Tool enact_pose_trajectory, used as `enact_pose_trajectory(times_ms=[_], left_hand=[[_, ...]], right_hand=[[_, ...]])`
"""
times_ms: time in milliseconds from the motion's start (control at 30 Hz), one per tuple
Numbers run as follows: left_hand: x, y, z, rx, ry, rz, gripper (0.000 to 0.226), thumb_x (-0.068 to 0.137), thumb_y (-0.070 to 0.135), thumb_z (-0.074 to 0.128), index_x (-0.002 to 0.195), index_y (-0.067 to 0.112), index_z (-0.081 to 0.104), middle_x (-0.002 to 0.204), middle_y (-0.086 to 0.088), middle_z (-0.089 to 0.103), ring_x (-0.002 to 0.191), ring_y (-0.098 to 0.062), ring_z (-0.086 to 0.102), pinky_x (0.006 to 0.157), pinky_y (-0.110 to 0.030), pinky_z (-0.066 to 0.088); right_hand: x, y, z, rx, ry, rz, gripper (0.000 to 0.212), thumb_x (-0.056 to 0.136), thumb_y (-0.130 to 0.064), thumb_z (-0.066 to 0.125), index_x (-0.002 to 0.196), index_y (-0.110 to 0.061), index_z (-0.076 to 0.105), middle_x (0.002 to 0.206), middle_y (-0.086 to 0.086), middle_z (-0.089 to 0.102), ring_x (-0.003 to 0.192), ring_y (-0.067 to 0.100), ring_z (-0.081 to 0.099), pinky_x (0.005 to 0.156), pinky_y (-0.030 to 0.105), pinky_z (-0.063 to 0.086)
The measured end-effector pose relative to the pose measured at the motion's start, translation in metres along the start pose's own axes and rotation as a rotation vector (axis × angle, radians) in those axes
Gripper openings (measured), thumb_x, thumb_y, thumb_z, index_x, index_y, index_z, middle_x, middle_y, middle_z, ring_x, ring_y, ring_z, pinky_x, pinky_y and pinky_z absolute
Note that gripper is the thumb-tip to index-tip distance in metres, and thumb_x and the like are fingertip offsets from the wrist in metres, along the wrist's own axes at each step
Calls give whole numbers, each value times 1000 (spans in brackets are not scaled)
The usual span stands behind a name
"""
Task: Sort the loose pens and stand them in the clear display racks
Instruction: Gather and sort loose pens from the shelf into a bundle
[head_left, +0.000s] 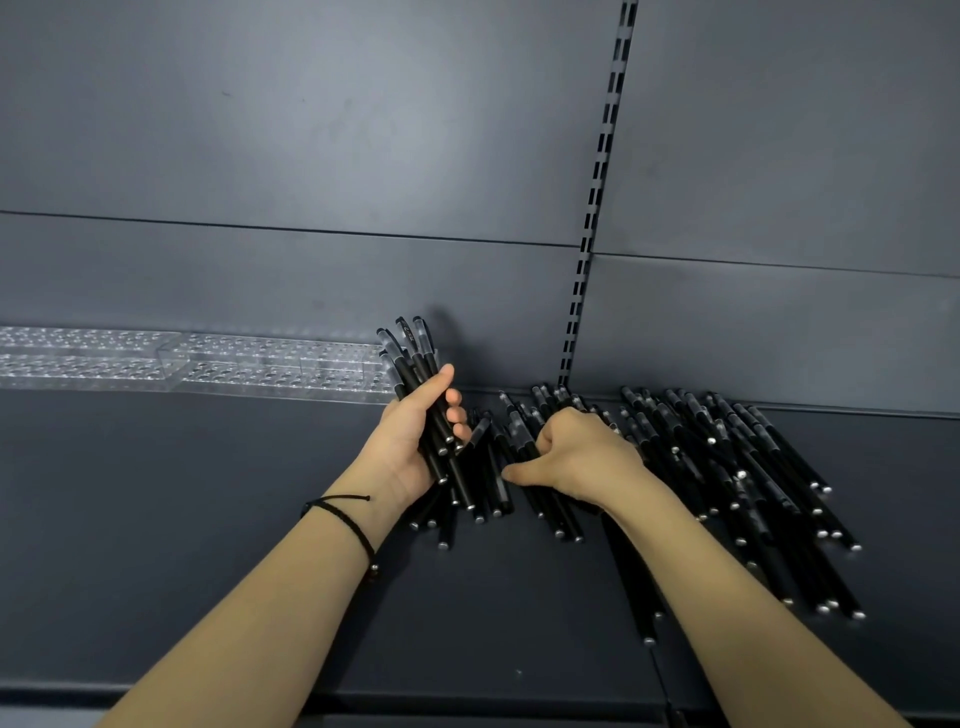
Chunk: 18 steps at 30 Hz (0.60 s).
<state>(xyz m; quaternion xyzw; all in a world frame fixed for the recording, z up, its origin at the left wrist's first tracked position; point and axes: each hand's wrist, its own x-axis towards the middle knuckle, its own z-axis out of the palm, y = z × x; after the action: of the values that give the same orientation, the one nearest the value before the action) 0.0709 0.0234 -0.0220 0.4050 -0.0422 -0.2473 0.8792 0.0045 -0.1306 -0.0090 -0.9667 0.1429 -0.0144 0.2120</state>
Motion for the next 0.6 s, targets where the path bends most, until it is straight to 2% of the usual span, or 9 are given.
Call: enact_pose_trajectory(times_ms=[200,300,333,367,433,533,600], left_hand=[[0,1,0,21,-12,-11,16,89,25,67,79,19,56,61,6,52,46,-5,47,42,-17,43],[-1,1,1,28,-17,-16,16,89,25,67,78,17,57,63,5,54,48,-6,50,44,-18,45],[-1,1,1,27,-20,-22,16,89,25,67,78,16,58,65,3,56,50,-7,54,45,-18,48],[-2,2,2,21,-21,-29,16,89,25,67,79,15,59,68,1,59,54,-9,59,48,-19,51],[-2,2,4,0,-22,-42,14,89,22,66,84,11,61,79,-4,71,70,-16,71,58,-24,59],[-4,2,7,8,-99,-80,14,90,20,63,92,9,57,107,-16,73,97,-27,72,75,-32,61],[-8,3,10,82,-188,-133,27,88,25,63,105,5,58,117,-19,69,104,-30,69,77,-35,60]], right_hand=[[-1,3,0,76,44,-51,49,76,-23,69,53,-20,26,50,-5,25,48,15,27,51,26,25],[2,9,-1,244,23,-89,52,81,-18,69,52,-18,26,50,-3,23,46,13,25,47,24,23],[3,11,-2,352,9,-90,48,83,-19,70,53,-17,32,51,-2,25,45,13,26,44,22,23],[4,14,-4,484,-13,-85,40,84,-20,71,58,-12,43,53,0,28,44,12,29,42,21,24],[5,14,-10,713,-44,-85,24,86,-24,72,80,-3,62,57,5,40,44,12,37,39,22,30],[2,10,-16,931,-84,-115,19,89,-19,69,91,-1,65,60,5,55,46,10,46,41,21,38],[-1,6,-18,1029,-94,-152,15,90,-15,67,90,0,65,62,4,60,48,9,49,42,21,40]])
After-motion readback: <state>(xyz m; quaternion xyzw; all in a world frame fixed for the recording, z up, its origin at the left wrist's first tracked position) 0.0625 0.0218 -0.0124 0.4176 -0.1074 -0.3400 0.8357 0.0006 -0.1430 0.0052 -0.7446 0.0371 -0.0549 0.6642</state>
